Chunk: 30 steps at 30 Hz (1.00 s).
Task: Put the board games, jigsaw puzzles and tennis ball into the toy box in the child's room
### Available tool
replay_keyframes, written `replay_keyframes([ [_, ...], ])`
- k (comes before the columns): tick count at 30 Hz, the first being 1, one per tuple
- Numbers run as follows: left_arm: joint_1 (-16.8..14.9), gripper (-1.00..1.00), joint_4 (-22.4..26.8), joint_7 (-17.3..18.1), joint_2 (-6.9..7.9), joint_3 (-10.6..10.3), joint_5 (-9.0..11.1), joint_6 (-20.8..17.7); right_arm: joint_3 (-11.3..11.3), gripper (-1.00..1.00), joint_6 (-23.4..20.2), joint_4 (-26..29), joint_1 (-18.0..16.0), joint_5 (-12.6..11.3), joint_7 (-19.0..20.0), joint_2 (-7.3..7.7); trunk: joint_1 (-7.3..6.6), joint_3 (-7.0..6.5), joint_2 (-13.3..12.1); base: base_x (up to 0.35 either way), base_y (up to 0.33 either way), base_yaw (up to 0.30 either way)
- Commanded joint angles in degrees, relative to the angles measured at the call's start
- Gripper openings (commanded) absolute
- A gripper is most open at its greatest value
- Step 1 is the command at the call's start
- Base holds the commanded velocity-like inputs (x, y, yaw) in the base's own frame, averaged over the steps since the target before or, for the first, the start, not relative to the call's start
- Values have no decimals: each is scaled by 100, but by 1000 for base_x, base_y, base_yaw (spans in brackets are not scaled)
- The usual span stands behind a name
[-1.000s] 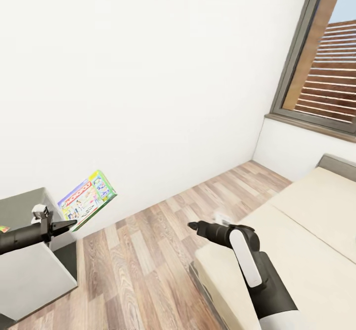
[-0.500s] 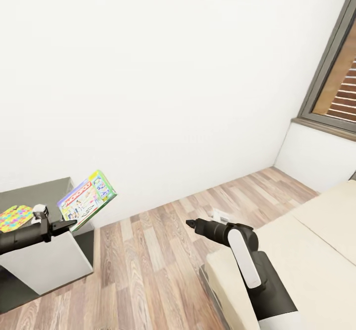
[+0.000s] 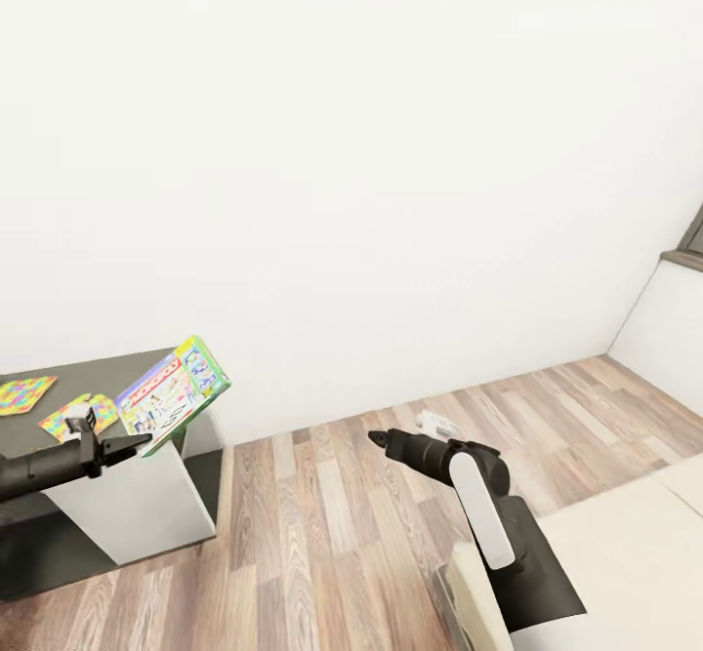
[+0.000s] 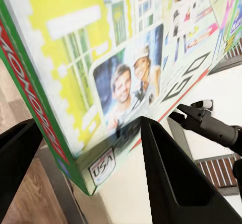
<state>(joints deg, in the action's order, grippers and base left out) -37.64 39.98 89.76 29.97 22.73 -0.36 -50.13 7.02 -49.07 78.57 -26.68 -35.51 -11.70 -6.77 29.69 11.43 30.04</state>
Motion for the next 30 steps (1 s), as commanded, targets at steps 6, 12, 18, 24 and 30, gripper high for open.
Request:
replay_keyframes([
  [6,-6,-100,1,25,0,3,1,-51,338,100,26,-2,-5,-46,-72,8,5,19,9,184,56,294],
  [12,-6,-100,1,25,0,3,1,-51,389,100,29,-6,-7,-44,-71,9,5,31,9,199,158,294],
  [18,-6,-100,1,25,0,3,1,-50,396,100,29,-7,-5,-44,-70,9,5,45,9,204,135,294],
  [24,-6,-100,1,25,0,3,1,-50,402,100,29,-2,-7,-44,-69,9,5,61,9,205,93,293],
  [30,-6,-100,1,25,0,3,1,-50,405,100,28,-4,-7,-44,-69,9,5,80,9,205,129,290],
])
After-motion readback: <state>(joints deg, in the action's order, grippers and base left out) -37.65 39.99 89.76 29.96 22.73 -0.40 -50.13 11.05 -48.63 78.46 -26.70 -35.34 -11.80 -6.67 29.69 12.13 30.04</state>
